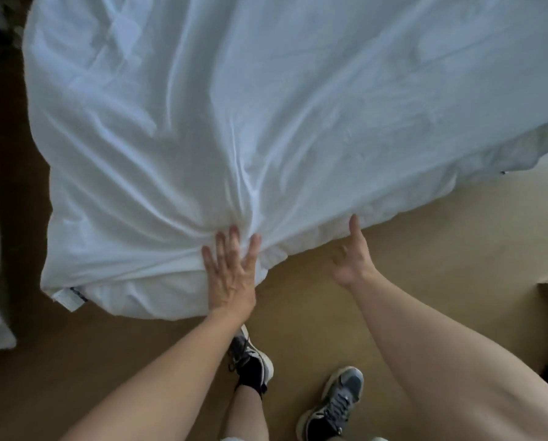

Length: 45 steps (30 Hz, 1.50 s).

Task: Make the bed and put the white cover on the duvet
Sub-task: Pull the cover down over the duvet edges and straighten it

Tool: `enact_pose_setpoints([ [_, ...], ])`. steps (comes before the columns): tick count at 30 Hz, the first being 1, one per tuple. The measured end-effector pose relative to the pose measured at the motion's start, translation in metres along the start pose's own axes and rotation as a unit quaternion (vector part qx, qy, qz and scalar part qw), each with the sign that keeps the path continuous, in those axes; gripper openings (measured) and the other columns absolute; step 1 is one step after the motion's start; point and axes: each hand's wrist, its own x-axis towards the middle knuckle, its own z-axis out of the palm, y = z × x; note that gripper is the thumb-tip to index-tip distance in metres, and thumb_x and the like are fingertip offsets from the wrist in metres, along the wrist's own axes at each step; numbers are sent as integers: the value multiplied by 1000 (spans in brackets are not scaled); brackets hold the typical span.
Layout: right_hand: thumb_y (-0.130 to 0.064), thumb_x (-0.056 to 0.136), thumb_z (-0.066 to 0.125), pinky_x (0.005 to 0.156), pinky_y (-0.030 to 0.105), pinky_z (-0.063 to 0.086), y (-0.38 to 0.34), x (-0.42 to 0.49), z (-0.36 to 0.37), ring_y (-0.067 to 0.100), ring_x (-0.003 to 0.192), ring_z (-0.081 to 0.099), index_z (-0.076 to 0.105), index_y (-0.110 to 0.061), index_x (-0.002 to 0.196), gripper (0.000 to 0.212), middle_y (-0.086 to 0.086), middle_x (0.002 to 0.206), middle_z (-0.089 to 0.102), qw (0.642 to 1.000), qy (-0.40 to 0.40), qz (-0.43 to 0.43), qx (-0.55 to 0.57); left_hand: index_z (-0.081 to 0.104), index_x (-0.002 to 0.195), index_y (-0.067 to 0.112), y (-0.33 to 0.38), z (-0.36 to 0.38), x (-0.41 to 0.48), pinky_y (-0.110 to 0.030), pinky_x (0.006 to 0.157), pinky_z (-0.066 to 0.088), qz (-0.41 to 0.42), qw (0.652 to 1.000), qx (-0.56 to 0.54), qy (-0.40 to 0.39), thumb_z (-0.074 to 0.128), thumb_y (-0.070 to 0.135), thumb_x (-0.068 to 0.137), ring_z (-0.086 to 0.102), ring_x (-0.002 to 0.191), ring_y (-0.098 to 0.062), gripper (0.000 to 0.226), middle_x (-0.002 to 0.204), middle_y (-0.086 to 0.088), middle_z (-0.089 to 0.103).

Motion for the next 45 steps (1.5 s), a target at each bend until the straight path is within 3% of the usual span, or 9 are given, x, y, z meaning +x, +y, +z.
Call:
enact_pose_setpoints([
  [3,-49,81,80,87,37,56,-21,8,18,20,92,69,69,-16,107,44,1,100,75,997,18,-61,53,-28,155,27,-2,-3,16,-68,119,12,-31,999,1,25,88,31,64,6,148,-45,148,160,-24,-4],
  [6,-8,91,61,49,26,40,-42,-4,37,13,49,45,58,-12,80,12,0,58,54,991,68,-108,50,0,161,22,23,-34,13,-74,114,20,-9,996,-55,69,89,55,55,19,147,-46,142,157,-25,15],
  [12,-8,90,58,62,32,38,-122,-85,89,18,65,47,57,-12,72,18,5,67,51,964,1,-223,-146,10,161,16,86,-113,38,-71,117,14,-92,985,-115,92,86,60,57,29,144,-46,136,154,-21,31],
  [18,-21,88,64,61,35,38,-216,-92,199,19,60,43,51,-18,70,22,7,65,42,893,-83,-354,-267,58,108,11,-66,-259,192,-50,78,48,-75,973,-109,191,68,11,75,62,95,-44,34,107,-18,61],
  [21,-48,90,69,88,31,46,-248,-47,251,17,102,63,70,-25,109,30,2,108,69,699,-84,-452,-548,57,115,8,-131,-328,304,-56,100,39,-94,962,59,250,61,9,85,56,109,-45,30,117,-24,58],
  [24,-67,75,75,124,35,12,-284,-1,284,16,155,6,15,-37,160,108,0,170,4,470,-69,-450,-756,53,125,12,-96,-357,351,-53,98,36,-122,947,41,295,57,7,79,49,116,-44,46,128,-23,50],
  [29,-70,59,83,125,43,11,-349,52,322,27,156,4,-1,-38,160,135,9,169,-4,354,-39,-433,-828,62,111,16,-29,-248,290,-42,81,40,192,970,8,146,65,66,73,56,94,-33,63,107,-11,58],
  [34,-71,56,84,125,42,10,-377,89,355,25,156,7,4,-35,161,137,8,169,10,309,-75,-402,-859,62,119,18,-3,-175,288,-41,88,42,67,996,41,-42,79,37,67,58,100,-27,58,112,-5,60],
  [45,-54,70,85,124,42,4,-374,104,358,30,155,-3,10,-30,162,121,8,169,-4,318,-149,-378,-857,61,71,13,14,-268,301,-25,36,34,73,980,-143,121,61,0,55,55,39,-31,20,54,-4,57],
])
